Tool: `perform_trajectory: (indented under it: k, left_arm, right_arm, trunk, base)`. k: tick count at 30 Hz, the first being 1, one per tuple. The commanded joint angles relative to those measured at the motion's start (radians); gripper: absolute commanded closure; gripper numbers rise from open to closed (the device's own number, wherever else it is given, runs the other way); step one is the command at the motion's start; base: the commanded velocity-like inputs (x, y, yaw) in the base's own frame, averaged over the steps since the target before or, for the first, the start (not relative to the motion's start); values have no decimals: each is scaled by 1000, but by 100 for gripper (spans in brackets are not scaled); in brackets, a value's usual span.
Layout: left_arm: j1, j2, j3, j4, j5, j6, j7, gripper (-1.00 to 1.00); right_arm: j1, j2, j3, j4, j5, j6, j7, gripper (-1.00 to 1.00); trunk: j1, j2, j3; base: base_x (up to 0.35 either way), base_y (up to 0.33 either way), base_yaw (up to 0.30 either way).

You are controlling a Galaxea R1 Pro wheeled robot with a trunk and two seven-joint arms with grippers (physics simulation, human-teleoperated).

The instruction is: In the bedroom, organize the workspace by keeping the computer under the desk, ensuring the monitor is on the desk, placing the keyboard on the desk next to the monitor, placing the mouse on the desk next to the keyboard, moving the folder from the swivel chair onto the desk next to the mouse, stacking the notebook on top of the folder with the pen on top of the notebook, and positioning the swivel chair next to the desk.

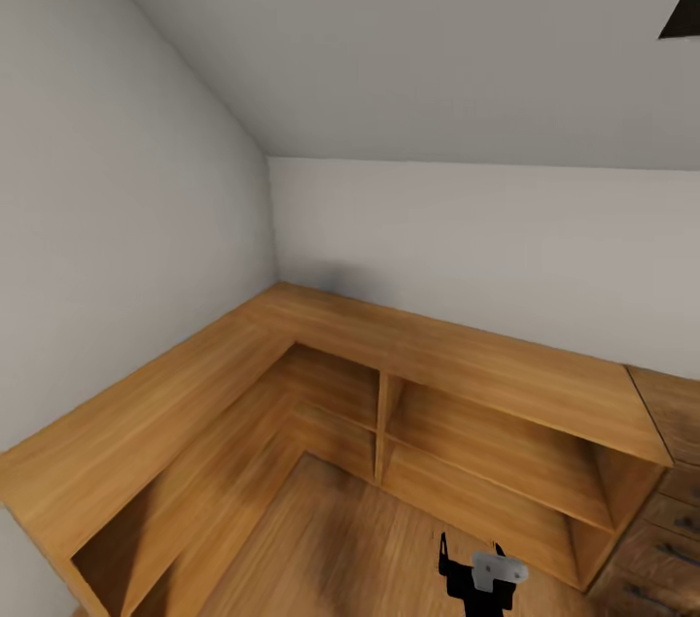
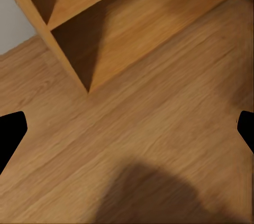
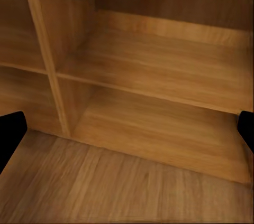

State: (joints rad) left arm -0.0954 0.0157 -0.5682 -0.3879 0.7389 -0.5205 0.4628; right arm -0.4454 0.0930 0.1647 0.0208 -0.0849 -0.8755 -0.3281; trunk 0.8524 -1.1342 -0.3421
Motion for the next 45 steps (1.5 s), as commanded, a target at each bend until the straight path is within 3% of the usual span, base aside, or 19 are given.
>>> perform_trajectory:
  k: [1,39,45]
  left_arm:
    - [0,1,-9,-2,5,-3,8,-100]
    - [-1,1,-9,0,5,-4,8,-100]
    - [-1,2,-9,0,5,-6,8,-100]
  right_arm:
    - [-1,1,9,2,-9,-1,-2,-100]
    - [-1,4,9,1,-9,13,-2,-100]
    - [-1,7,9,0,-9,60,-2,-100]
  trunk:
    - [0,-1,-1]
    - [0,-1,-1]
    - [0,-1,-1]
  base:
    - [0,0,-297]
    - [0,0,-297]
    - [0,0,-297]
